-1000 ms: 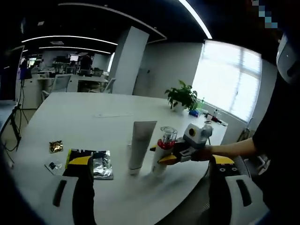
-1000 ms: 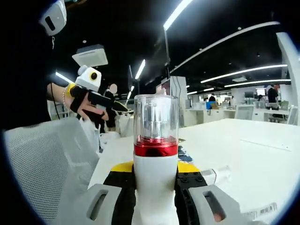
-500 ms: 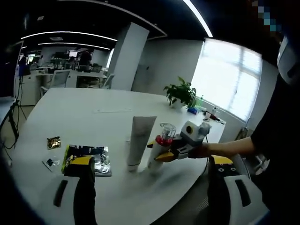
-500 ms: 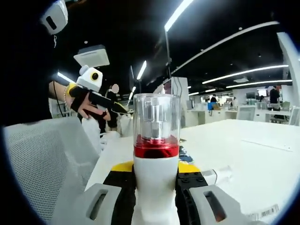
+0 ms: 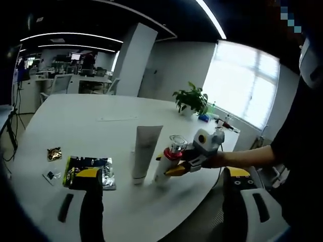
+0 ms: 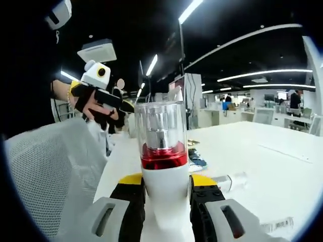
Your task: Arrange the skincare products in the storage area until every visible bottle or jar stands upright without overlapping.
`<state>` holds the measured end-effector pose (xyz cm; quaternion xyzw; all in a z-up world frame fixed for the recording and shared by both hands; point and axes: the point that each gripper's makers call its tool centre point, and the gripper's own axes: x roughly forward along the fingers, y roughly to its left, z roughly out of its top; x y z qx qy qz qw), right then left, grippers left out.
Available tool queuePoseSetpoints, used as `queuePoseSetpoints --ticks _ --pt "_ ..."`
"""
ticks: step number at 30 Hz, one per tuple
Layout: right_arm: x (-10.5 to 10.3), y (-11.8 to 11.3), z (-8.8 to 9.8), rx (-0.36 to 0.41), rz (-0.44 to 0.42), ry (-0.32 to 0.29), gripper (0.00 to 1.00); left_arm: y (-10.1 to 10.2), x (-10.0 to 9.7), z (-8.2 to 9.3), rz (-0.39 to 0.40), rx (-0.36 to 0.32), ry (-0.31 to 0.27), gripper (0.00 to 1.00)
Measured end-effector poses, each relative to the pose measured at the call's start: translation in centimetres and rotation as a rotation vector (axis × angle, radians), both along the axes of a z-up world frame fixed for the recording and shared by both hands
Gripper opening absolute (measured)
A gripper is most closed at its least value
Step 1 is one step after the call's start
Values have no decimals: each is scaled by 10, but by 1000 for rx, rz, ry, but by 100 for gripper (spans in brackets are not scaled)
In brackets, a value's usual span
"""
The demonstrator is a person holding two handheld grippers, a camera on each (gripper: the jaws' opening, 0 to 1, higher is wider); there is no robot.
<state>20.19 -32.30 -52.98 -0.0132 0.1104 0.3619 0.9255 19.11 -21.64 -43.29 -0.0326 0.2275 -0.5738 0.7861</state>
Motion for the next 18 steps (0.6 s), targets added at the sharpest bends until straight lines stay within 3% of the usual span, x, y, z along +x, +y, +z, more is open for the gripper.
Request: queuePoseSetpoints --ticks 4,9,18 --pt "-11 -7 -16 -92 2 64 24 5 1 0 11 -7 11 92" --pt "-11 -6 -20 -59 -13 101 23 12 1 -3 30 -18 28 91" --pt "6 -7 -24 -83 19 105 19 28 7 -11 63 -17 52 90"
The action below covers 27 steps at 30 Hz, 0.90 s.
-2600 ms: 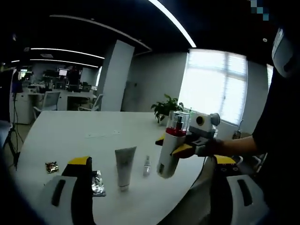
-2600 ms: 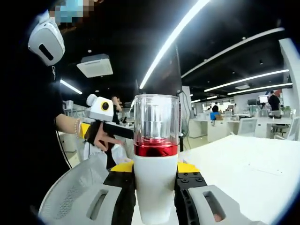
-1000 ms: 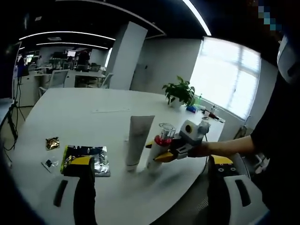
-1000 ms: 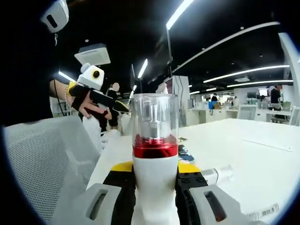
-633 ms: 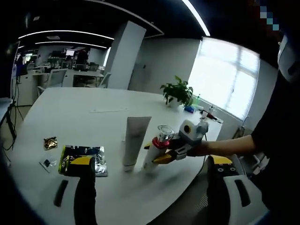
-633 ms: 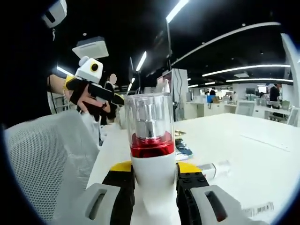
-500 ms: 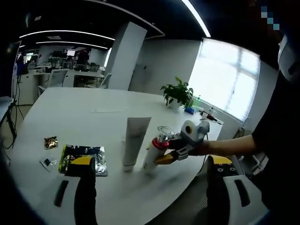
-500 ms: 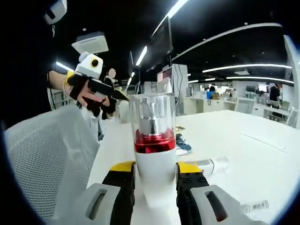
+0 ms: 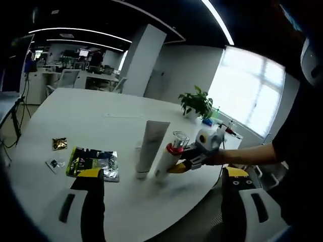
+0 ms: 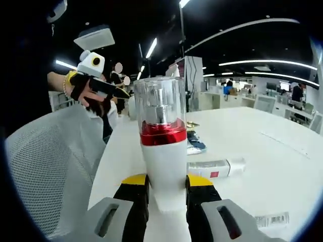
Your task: Arrange the skincare products in the storage area until every visible bottle or jar stands upright without overlapping.
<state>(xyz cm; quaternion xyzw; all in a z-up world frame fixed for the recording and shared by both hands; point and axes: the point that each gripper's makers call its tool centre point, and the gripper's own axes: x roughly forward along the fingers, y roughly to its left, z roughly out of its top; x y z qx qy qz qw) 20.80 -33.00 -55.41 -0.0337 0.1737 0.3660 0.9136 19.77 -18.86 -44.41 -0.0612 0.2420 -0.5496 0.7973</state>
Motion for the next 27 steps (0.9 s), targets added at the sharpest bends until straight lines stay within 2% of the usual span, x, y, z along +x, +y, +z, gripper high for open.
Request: queuePoseSetpoints --ticks 11,20,23,27 --pt "28 -12 -2 -1 9 -6 18 10 10 -4 25 7 13 89" --pt "29 -14 -3 13 3 1 19 7 16 -5 18 5 19 89" --pt "28 -13 -2 25 -9 16 20 6 17 -6 12 4 19 89" --pt "26 -13 -4 52 -48 71 21 3 17 -7 4 5 21 89"
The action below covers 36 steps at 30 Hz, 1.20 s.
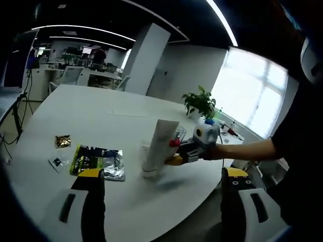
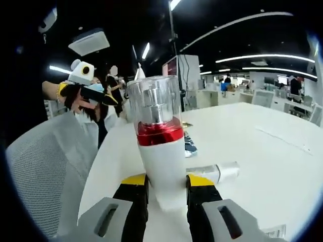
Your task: Arrange the skincare products in the storage area until every visible bottle or jar stands upright without overlapping.
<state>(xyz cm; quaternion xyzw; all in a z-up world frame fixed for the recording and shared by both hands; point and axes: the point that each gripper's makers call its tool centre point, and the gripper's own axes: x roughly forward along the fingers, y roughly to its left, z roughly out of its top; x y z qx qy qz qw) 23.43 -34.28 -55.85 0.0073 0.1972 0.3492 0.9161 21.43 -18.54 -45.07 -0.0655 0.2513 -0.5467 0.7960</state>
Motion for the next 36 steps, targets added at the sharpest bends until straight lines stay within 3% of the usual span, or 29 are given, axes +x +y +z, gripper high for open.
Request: queuePoseSetpoints --ticks 8,13,16,18,22,24,31,36 --pt "-14 2 2 -15 -62 76 34 0 0 -8 -2 47 8 89" --pt "-22 -18 0 -40 -150 100 47 4 6 -14 37 72 -7 92" --pt "-38 -22 1 -79 -170 120 51 6 4 -16 38 73 2 93" --pt "-48 -21 5 -65 -202 169 57 7 2 -16 36 74 2 92" --pt "-60 -18 12 -67 -215 173 62 12 -1 -19 41 80 8 91" --pt "-68 -13 15 -56 -230 211 67 14 -3 -19 45 78 13 91" --pt "-87 2 44 -4 -292 202 76 23 -9 -15 48 82 3 89" --pt "-108 8 54 -52 -318 181 85 33 -6 -15 72 80 6 90"
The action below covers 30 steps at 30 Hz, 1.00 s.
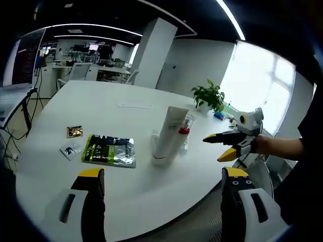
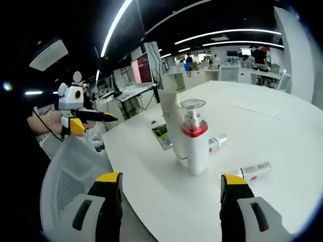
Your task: Arrange the skincare products in the storage area until every visible bottle or jar stands upright without overlapping.
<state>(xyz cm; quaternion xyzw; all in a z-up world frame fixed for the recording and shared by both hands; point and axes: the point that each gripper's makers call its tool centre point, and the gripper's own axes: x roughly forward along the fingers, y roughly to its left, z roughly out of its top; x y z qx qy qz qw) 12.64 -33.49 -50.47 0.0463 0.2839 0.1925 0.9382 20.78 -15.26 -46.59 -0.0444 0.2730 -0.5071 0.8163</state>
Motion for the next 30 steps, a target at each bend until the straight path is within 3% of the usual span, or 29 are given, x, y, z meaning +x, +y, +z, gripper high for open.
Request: queuePoseSetpoints --ticks 7,11,13,20,30 --pt "-25 -8 4 -15 -53 16 91 10 5 4 33 2 -11 91" --pt "-34 -16 8 45 -143 10 98 16 3 6 44 -1 -5 91" --pt "-40 -14 9 58 -138 8 99 17 0 8 50 -9 -4 93" --pt "-44 -4 8 88 -185 7 99 20 -4 -1 52 -2 16 93" --pt "-44 -7 7 95 -212 15 99 15 -13 -8 24 41 -9 96"
